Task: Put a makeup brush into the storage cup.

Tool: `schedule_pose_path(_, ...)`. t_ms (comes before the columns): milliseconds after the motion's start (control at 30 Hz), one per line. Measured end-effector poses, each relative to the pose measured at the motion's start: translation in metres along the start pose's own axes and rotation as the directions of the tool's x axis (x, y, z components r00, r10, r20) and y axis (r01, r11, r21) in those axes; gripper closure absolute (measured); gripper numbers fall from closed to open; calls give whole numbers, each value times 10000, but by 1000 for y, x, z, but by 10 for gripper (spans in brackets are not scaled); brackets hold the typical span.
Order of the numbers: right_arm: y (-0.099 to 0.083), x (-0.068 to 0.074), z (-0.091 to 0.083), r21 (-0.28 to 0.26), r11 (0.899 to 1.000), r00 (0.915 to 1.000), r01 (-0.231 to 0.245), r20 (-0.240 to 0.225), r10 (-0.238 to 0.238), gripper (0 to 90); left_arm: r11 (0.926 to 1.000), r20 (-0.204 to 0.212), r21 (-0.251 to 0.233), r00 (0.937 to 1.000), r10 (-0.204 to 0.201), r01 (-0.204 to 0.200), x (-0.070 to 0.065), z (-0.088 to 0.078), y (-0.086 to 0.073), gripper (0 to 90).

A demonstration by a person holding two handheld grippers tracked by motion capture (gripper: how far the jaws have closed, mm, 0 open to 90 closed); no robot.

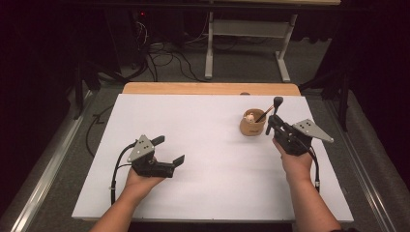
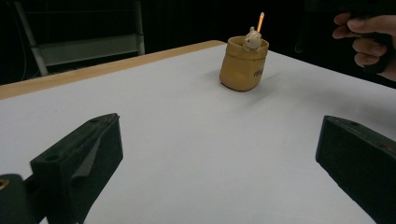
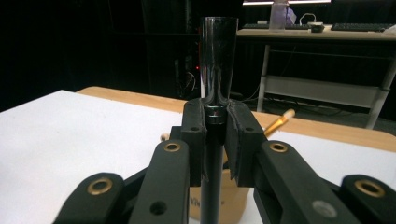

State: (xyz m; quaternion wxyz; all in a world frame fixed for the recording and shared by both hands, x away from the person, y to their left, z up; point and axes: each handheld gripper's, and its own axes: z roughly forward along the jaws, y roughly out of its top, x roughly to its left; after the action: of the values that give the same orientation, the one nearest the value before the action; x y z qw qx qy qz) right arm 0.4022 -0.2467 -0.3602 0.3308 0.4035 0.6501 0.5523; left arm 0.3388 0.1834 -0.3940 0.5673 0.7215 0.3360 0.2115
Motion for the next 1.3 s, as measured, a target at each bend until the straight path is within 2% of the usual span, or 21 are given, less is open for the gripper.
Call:
schedule_pose_path(133,6,0,8,23,9999,9999,142,-7,-142,811,10000,10,54,10000,-48,48,1,1,-1,15)
schedule_pose_path(267,10,0,15,0,10000,10000,-22,74,22,811,10000,39,-3,10000,-40,40,1,0,0,15)
schedule_pose_path(700,18,-7,38,211,9997,9991,-83,415,74,810,9998,34,-142,9999,-130,131,1,-3,1,15)
schedule_pose_path(867,18,-8,46,151,9992,9984,-357,444,350,810,9999,27,-93,9999,-124,124,2,-2,1,15)
schedule_pose_path(1300,25,-6,66,207,9993,9985,-304,460,294,810,9996,40,-178,9998,-218,218,3,-4,2,15)
